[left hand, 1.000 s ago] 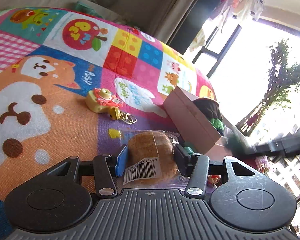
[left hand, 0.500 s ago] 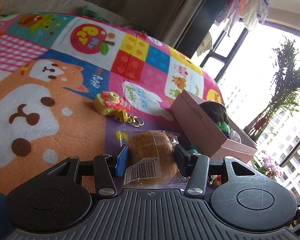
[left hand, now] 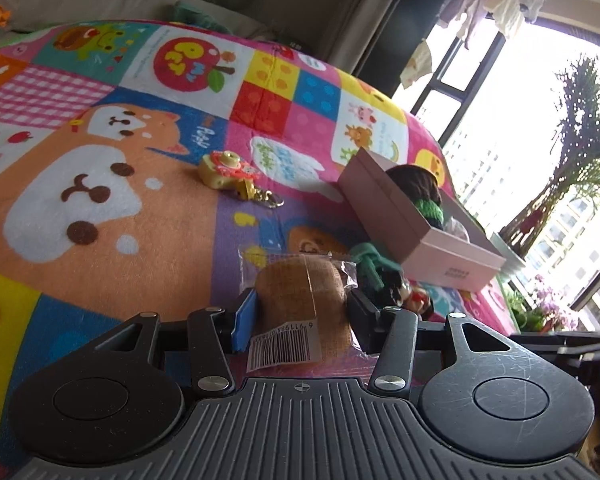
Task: Organize objects
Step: 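Carry the bread bun into the pink box with the left tool and release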
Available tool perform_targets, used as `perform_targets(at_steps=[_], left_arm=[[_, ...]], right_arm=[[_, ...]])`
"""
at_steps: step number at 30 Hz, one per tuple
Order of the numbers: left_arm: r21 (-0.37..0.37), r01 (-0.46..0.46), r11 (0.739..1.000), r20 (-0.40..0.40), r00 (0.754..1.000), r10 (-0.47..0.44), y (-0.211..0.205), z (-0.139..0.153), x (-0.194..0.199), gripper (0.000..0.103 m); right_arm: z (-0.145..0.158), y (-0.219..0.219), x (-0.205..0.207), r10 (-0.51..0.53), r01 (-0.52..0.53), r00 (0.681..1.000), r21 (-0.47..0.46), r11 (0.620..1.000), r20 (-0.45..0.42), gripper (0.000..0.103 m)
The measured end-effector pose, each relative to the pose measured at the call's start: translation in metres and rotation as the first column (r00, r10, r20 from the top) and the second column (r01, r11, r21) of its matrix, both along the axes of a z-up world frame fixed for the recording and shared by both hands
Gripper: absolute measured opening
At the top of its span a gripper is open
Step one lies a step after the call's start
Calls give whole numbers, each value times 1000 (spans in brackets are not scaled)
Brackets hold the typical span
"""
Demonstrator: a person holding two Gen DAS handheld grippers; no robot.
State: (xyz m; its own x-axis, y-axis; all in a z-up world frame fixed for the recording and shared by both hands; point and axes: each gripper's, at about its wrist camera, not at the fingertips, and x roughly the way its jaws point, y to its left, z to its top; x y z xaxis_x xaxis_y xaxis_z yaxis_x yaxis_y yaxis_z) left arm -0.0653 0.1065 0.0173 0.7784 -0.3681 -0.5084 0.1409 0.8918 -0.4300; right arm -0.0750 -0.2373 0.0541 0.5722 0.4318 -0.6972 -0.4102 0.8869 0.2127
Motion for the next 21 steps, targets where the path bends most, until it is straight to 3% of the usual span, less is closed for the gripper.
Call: perform_targets(at_steps=[3, 5, 8, 14, 21], left_arm=[[28, -4, 1000, -4, 1000, 4, -5, 2, 1, 53], [43, -8, 999, -7, 1000, 8, -8, 4, 1, 53], [51, 5, 999, -10, 1000, -4, -10, 4, -1, 53], [107, 28, 994, -20, 999, -26, -19, 9, -5, 53], [147, 55, 988, -29, 998, -51, -32, 13, -8, 53]], right_arm=[[7, -11, 4, -3, 4, 1000, 90, 996, -10, 71], [12, -17, 1, -21, 20, 1000, 96, 995, 7, 72], [8, -21, -6, -70, 69, 997, 26, 997, 42, 77], [-14, -22, -23, -88, 100, 991, -117, 988, 105, 77], [-25, 3, -23, -1, 22, 989, -143, 989, 146, 72]])
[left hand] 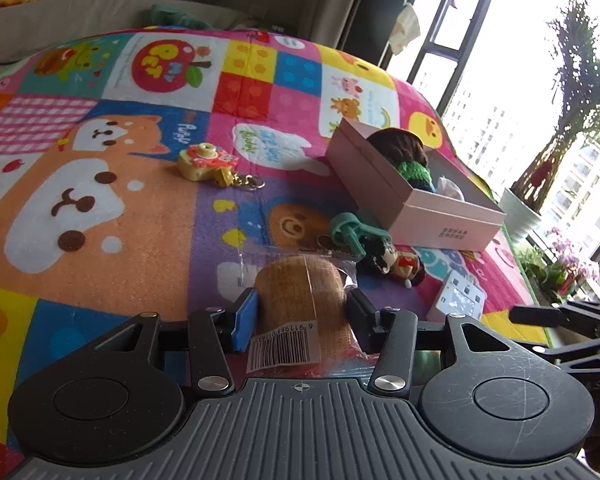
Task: Organize objects
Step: 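Carry the bread bun into the pink box with the left tool and release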
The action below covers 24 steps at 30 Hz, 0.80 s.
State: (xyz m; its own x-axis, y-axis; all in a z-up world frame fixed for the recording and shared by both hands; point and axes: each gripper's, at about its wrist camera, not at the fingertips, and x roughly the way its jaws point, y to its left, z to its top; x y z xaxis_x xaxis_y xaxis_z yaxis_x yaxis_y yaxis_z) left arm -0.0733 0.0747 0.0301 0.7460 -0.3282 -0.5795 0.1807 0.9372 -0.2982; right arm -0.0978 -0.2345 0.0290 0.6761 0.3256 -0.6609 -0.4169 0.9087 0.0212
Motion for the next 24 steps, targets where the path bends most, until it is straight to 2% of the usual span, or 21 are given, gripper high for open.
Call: perform_targets(at_steps=[4, 9, 12, 14, 16, 18, 19, 21, 24], left_arm=[[18, 25, 1000, -5, 1000, -25, -4, 2, -6, 53], [40, 50, 998, -4, 999, -50, -7, 3, -14, 53], [56, 61, 997, -4, 998, -61, -9, 3, -13, 53], [59, 64, 996, -8, 998, -63, -10, 3, -10, 53], [61, 66, 996, -14, 998, -65, -10, 4, -7, 53], [69, 70, 995, -22, 997, -69, -11, 5, -4, 54], [74, 73, 995, -28, 997, -71, -12, 5, -2, 54], [85, 76, 993, -41, 997, -73, -14, 7, 1, 54], [109, 79, 991, -52, 996, -74, -19, 10, 4, 53]], right_arm=[[-8, 10, 14, 7, 0, 998, -123, 992, 56, 72], [-1, -3, 27, -34, 51, 994, -173, 984, 101, 72], [19, -7, 17, 94, -93, 995, -23, 995, 25, 72], [25, 2, 8, 205, -204, 978, 57, 977, -20, 72], [22, 22, -3, 290, -289, 957, 31, 957, -28, 72], [11, 42, -9, 338, -338, 941, -47, 940, -19, 72], [5, 51, -9, 346, -346, 938, -91, 934, -14, 68], [-3, 60, -6, 345, -345, 938, -124, 930, -26, 49], [0, 53, -3, 323, -324, 946, -101, 941, -27, 47]])
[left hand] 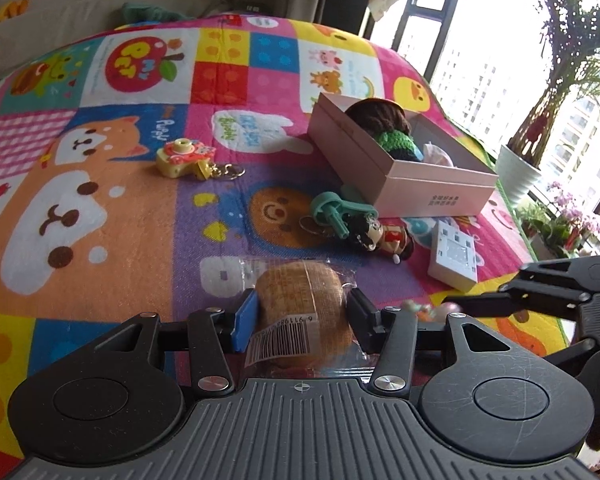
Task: Organize objects
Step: 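Carry the bread bun into the pink box with the left tool and release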
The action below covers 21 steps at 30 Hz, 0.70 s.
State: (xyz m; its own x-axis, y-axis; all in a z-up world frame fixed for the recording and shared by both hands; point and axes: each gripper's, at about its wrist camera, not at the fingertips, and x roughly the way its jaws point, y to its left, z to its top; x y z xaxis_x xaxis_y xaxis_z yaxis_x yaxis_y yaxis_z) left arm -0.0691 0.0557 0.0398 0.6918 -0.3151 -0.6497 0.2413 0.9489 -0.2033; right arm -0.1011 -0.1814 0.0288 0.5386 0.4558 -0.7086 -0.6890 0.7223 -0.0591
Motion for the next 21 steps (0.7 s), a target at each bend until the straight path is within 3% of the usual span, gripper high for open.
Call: perform_targets(at_steps=[2, 5, 10, 13, 18, 21], left_arm=[[-5, 0, 1000, -5, 1000, 0, -3, 2, 2, 51], [-103, 44, 994, -18, 999, -46, -12, 17, 8, 50], [-104, 157, 982, 126, 982, -144, -73, 83, 38, 49], [-155, 169, 973, 178, 974, -141, -124, 100, 79, 49], [-228, 30, 973, 136, 991, 1, -203, 58, 158, 50], [-161, -46, 986, 128, 989, 67, -230, 24, 180, 50]], right_arm=[[5, -12, -3, -16, 16, 1000, 26, 1000, 26, 47], [18, -41, -9, -63, 58, 997, 98, 993, 40, 47], [36, -102, -10, -208, 187, 976, 230, 955, 70, 47], [40, -133, -10, -300, 261, 950, 303, 917, 89, 47], [32, -171, -9, -399, 350, 915, 375, 859, 60, 47], [25, -186, -6, -435, 388, 899, 377, 841, 45, 47]])
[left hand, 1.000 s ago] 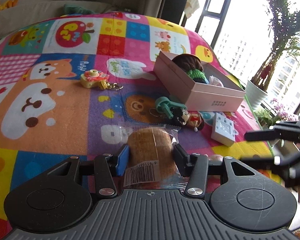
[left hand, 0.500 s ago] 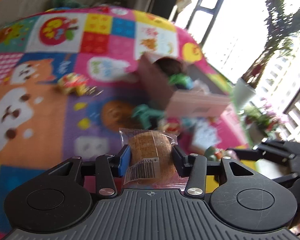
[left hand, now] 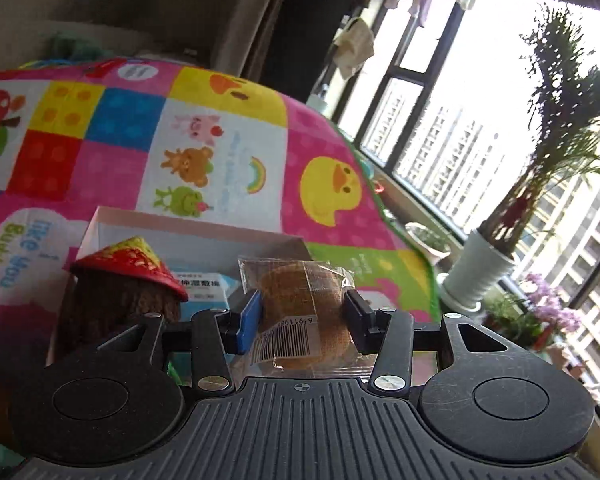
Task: Organize objects
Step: 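Carry the bread bun into the pink box with the left tool and release, then lower the pink pig toy into the pink box and open the right tool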
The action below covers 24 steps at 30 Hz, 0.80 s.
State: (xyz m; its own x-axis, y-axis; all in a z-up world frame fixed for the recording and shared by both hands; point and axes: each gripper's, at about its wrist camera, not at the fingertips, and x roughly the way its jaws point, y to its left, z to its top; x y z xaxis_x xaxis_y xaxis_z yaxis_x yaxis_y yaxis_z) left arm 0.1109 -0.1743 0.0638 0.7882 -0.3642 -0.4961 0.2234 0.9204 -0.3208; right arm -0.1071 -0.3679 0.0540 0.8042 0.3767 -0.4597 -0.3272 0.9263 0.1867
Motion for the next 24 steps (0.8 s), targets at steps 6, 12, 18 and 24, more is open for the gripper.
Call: perform_targets(at_steps=[6, 12, 18, 24], left_arm=[[197, 77, 977, -118, 992, -54, -19, -19, -16, 53], [21, 162, 986, -106, 981, -159, 30, 16, -52, 52], [58, 243, 968, -23, 970, -242, 101, 28, -121, 52], [134, 249, 959, -80, 967, -240, 143, -9, -157, 52]], right_arm=[[-14, -25, 11, -66, 66, 997, 10, 998, -39, 47], [-17, -37, 26, -113, 114, 992, 26, 993, -65, 47], [9, -35, 50, -89, 92, 995, 46, 995, -55, 47], [69, 4, 145, -51, 52, 999, 114, 992, -10, 47]])
